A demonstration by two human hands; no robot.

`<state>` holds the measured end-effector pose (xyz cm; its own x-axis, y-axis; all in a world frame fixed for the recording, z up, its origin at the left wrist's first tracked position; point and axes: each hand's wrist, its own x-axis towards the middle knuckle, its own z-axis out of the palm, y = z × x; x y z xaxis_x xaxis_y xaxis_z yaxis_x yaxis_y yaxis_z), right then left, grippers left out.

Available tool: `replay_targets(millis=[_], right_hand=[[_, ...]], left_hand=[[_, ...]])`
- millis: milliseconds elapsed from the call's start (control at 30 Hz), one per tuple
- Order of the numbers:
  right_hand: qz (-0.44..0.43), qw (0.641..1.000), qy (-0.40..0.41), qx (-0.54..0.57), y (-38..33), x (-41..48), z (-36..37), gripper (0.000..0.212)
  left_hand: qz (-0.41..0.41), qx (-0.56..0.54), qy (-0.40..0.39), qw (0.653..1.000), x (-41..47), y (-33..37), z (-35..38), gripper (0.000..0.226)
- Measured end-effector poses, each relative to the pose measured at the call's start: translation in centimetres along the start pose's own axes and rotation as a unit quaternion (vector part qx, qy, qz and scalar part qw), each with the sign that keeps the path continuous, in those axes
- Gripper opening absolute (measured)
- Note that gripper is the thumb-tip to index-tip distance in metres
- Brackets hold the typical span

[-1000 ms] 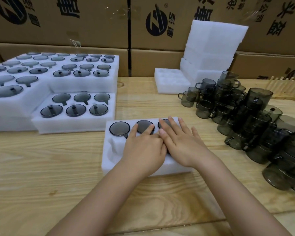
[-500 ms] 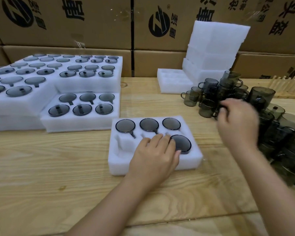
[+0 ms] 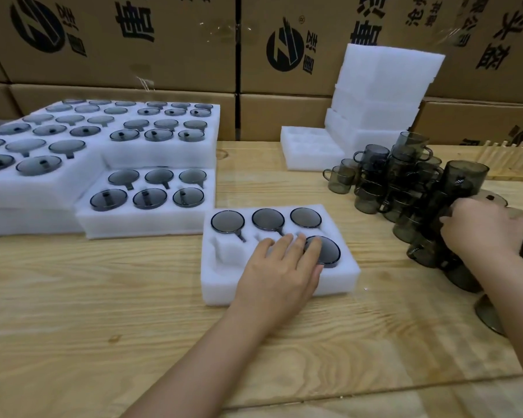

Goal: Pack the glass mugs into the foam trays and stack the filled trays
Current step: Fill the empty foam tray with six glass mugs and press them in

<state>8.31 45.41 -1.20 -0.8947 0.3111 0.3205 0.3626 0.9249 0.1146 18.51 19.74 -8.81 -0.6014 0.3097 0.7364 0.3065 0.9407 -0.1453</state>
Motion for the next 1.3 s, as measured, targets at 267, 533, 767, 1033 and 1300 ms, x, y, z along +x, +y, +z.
replay_targets(millis=[267,533,767,1033,1300], right_hand=[[-0.17,0.924,0.073,0.333,-4.7,-4.6,-4.0,0.023],[-0.289,0.789,-0.016,0.541,-10.8,-9.4,-5.0,0.021],[-0.404,0.653,-0.14,0.625,-11.8,-10.8,-2.8,0.015],[-0.264,0.685,-0.115,0.669,-13.5,-12.4,-3.3,0.057],[-0.309,0.642,-0.143,0.687,-12.1,-11.4,-2.9,0.053]], left_hand=[[-0.074,-0.123,0.089,0.986,0.4,-0.8,-2.2,0.03],[-0.303,-0.427,-0.067,0.849,1.4,-6.6,-4.1,0.053],[-0.231,-0.447,-0.125,0.855,1.2,-7.3,-3.2,0.077],[-0.227,-0.366,-0.047,0.901,1.3,-6.2,-3.3,0.075],[-0.222,-0.469,-0.045,0.853,0.9,-7.0,-3.8,0.063]])
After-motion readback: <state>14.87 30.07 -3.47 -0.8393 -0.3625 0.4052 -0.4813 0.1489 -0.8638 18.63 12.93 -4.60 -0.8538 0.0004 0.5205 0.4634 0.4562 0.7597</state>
